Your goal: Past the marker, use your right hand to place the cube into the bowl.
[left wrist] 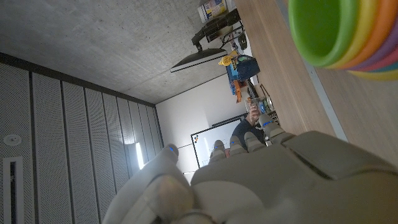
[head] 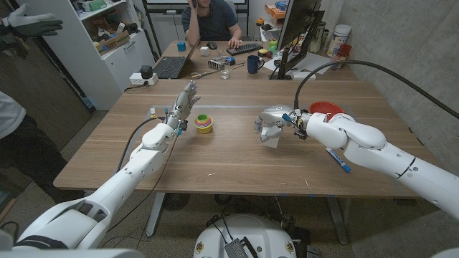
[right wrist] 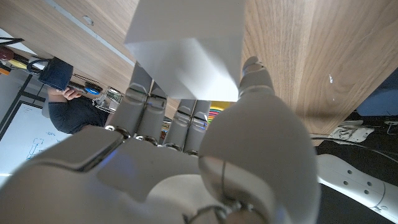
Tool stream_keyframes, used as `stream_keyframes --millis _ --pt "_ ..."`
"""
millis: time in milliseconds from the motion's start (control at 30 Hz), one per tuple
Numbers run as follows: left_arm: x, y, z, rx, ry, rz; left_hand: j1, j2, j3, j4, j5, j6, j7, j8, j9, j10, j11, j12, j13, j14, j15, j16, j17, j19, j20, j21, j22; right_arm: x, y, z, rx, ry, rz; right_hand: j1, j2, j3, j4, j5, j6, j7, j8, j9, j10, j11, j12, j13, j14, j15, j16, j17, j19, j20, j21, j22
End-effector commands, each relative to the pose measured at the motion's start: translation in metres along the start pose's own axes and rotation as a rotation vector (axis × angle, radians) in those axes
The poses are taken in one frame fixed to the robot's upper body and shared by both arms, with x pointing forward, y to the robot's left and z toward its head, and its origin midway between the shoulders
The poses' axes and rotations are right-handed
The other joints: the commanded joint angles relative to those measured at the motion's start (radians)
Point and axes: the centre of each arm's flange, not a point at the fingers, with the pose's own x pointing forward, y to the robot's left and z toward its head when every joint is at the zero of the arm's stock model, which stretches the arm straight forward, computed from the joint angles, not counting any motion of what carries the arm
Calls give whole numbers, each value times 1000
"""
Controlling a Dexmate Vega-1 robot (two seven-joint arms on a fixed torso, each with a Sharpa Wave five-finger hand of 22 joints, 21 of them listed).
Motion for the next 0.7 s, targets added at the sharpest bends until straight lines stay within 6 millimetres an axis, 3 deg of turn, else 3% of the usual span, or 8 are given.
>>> stream_keyframes --millis 33,700 --pt "1 0 3 14 -10 6 -10 -1 -5 2 6 -3 2 -1 5 -15 6 6 3 -50 7 6 5 -11 3 -2 1 8 -12 -1 -23 -12 -30 259 255 2 9 -1 14 3 7 6 13 -2 10 4 195 -283 -1 5 43 -174 13 4" --pt "-3 -6 5 19 -17 4 -12 -1 -7 1 7 -3 2 -1 5 -15 6 6 3 -51 6 6 5 -12 3 -3 1 21 -36 -8 -22 -14 -96 264 258 -4 17 -6 19 2 10 9 18 0 15 13 203 -282 -4 12 37 -174 28 3"
